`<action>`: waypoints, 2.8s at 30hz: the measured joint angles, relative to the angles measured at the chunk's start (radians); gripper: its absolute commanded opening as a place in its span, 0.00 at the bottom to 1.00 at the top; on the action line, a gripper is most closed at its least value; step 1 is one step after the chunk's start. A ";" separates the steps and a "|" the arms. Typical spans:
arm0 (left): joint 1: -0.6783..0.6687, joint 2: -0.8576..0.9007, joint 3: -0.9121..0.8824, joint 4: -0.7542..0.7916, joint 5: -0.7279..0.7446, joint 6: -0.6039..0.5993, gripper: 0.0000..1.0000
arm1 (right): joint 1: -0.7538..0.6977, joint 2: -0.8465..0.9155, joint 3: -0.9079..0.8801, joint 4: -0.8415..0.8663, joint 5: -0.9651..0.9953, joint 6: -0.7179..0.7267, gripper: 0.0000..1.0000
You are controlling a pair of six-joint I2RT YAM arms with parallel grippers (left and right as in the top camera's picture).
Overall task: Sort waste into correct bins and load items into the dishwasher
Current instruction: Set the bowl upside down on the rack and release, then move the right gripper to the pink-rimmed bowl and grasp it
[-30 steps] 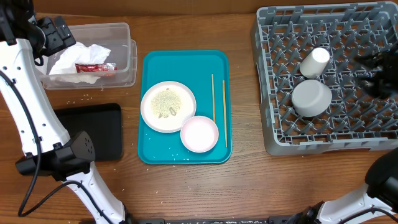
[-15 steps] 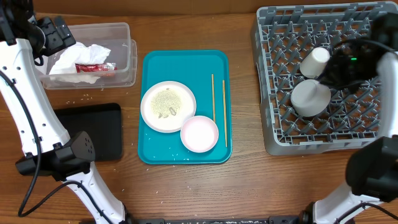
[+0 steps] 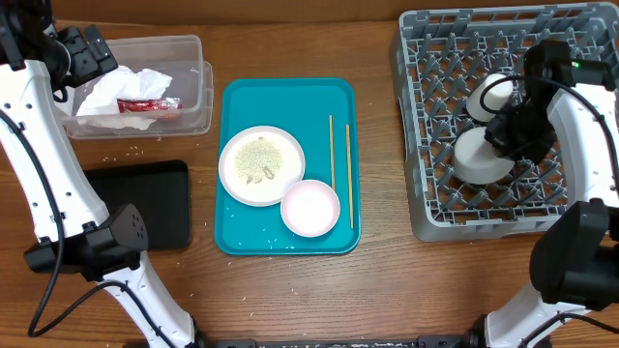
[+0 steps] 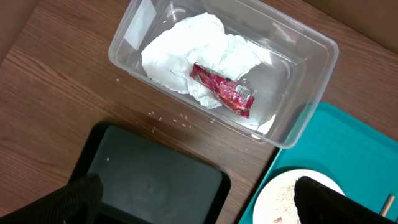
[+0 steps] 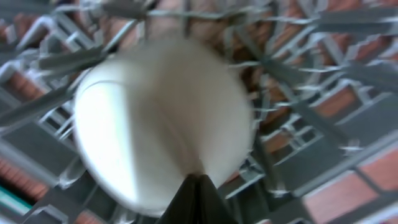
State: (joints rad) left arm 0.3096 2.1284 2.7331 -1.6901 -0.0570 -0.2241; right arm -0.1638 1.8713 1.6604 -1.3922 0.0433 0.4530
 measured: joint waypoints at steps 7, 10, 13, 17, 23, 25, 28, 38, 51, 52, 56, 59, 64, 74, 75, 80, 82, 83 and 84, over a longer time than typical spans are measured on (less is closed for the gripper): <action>0.000 0.000 0.000 0.000 0.000 0.000 1.00 | -0.027 0.000 0.040 -0.080 0.069 0.035 0.04; 0.000 0.000 0.000 0.000 0.000 0.000 1.00 | -0.021 0.000 0.080 -0.090 0.053 0.036 0.04; 0.000 0.000 0.000 0.000 0.000 0.000 1.00 | -0.010 0.000 0.094 -0.055 0.015 0.015 0.04; 0.000 0.000 0.000 0.000 0.000 0.000 1.00 | 0.003 0.000 0.091 0.018 -0.021 -0.002 0.04; 0.000 0.000 0.000 0.000 0.000 0.000 1.00 | 0.003 -0.001 -0.011 0.074 -0.036 -0.005 0.04; 0.000 0.000 0.000 0.000 0.000 0.000 1.00 | 0.003 -0.001 -0.031 0.074 -0.036 -0.006 0.04; 0.000 0.000 0.000 0.000 0.000 0.000 1.00 | 0.003 -0.001 -0.033 0.071 -0.037 0.000 0.04; 0.000 0.000 0.000 0.000 0.000 0.000 1.00 | 0.056 -0.041 0.055 -0.001 -0.251 -0.089 0.16; 0.000 0.000 0.000 0.000 0.000 0.000 1.00 | 0.556 -0.093 0.074 0.063 -0.385 -0.211 0.79; 0.000 0.000 0.000 0.000 0.000 0.000 1.00 | 0.594 -0.093 0.074 0.074 -0.380 -0.216 0.80; 0.000 0.000 0.000 0.000 0.000 0.000 1.00 | 0.771 -0.086 0.074 0.132 -0.314 -0.227 0.89; 0.000 0.000 0.000 0.000 0.000 0.000 1.00 | 0.939 -0.056 0.059 0.205 -0.236 -0.236 0.91; 0.000 0.000 0.000 0.000 0.000 0.000 1.00 | 1.116 0.032 0.047 0.292 -0.105 -0.241 0.82; 0.000 0.000 0.000 0.000 0.000 0.000 1.00 | 1.166 0.234 0.039 0.284 0.035 -0.244 0.69; 0.000 0.000 0.000 0.000 0.000 0.000 1.00 | 1.165 0.238 0.036 0.283 0.038 -0.241 0.67; 0.000 0.000 0.000 0.000 0.000 0.000 1.00 | 1.160 0.239 0.034 0.289 0.046 -0.229 0.40; 0.000 0.000 0.000 0.000 0.000 0.000 1.00 | 1.160 0.239 0.032 0.294 0.049 -0.218 0.35; 0.000 0.000 0.000 0.000 0.000 0.000 1.00 | 1.160 0.239 0.029 0.297 0.050 -0.213 0.35; 0.000 0.000 0.000 0.000 0.000 0.000 1.00 | 1.160 0.239 0.024 0.301 0.049 -0.210 0.35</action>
State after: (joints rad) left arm 0.3096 2.1284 2.7331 -1.6905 -0.0570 -0.2241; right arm 0.9962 2.1105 1.6844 -1.0908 0.0925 0.2428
